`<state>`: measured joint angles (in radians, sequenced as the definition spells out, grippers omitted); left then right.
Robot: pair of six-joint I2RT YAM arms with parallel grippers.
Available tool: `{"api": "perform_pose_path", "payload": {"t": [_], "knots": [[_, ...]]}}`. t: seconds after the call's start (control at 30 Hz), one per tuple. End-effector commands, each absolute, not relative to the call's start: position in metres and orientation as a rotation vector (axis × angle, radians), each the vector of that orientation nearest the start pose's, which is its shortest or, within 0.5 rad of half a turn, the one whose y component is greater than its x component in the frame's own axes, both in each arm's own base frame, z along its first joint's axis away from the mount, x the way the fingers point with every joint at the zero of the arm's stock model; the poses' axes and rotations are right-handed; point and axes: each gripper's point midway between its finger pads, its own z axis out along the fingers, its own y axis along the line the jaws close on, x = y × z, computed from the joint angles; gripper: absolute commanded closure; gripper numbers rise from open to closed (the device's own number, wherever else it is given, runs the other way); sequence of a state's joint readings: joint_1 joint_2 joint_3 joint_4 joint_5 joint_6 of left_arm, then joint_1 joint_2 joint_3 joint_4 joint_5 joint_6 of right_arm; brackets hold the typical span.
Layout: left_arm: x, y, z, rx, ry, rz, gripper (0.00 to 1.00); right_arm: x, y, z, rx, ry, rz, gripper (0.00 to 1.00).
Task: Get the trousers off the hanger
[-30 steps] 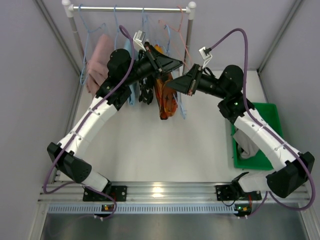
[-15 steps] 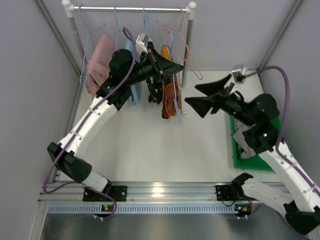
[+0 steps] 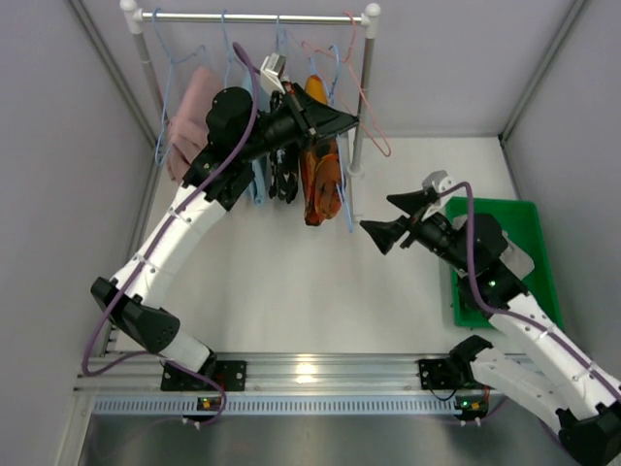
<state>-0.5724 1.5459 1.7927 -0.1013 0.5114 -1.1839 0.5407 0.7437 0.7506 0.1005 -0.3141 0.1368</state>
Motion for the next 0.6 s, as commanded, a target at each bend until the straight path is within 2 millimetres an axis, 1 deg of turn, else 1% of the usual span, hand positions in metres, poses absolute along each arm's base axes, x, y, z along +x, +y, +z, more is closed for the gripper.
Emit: {"api": "perform_pose_path", "payload": {"t": [0.0, 0.07, 0.13, 0.17, 0.2, 0.23, 0.3, 0.4, 0.57], "knots": [[0.273, -0.320, 0.601, 0.156, 1.362, -1.771, 1.00, 0.256, 0.218, 0.364, -0.515, 1.267, 0.733, 0.10], [0.269, -0.318, 0.606, 0.164, 1.351, -1.774, 1.00, 0.267, 0.226, 0.365, -0.489, 1.252, 0.751, 0.11], [0.270, -0.318, 0.605, 0.163, 1.358, -1.769, 1.00, 0.269, 0.234, 0.367, -0.492, 1.237, 0.774, 0.11], [0.270, -0.318, 0.607, 0.164, 1.356, -1.767, 1.00, 0.272, 0.239, 0.363, -0.502, 1.236, 0.776, 0.11], [0.269, -0.318, 0.606, 0.163, 1.360, -1.769, 1.00, 0.269, 0.244, 0.369, -0.513, 1.199, 0.784, 0.11], [0.268, -0.318, 0.606, 0.164, 1.363, -1.772, 1.00, 0.271, 0.247, 0.365, -0.520, 1.199, 0.777, 0.11], [0.269, -0.318, 0.604, 0.154, 1.372, -1.777, 1.00, 0.268, 0.253, 0.366, -0.546, 1.181, 0.783, 0.11], [0.271, -0.320, 0.601, 0.147, 1.384, -1.790, 1.00, 0.273, 0.258, 0.365, -0.555, 1.182, 0.776, 0.12], [0.273, -0.322, 0.599, 0.137, 1.393, -1.800, 1.00, 0.284, 0.259, 0.369, -0.541, 1.175, 0.724, 0.15]]}}
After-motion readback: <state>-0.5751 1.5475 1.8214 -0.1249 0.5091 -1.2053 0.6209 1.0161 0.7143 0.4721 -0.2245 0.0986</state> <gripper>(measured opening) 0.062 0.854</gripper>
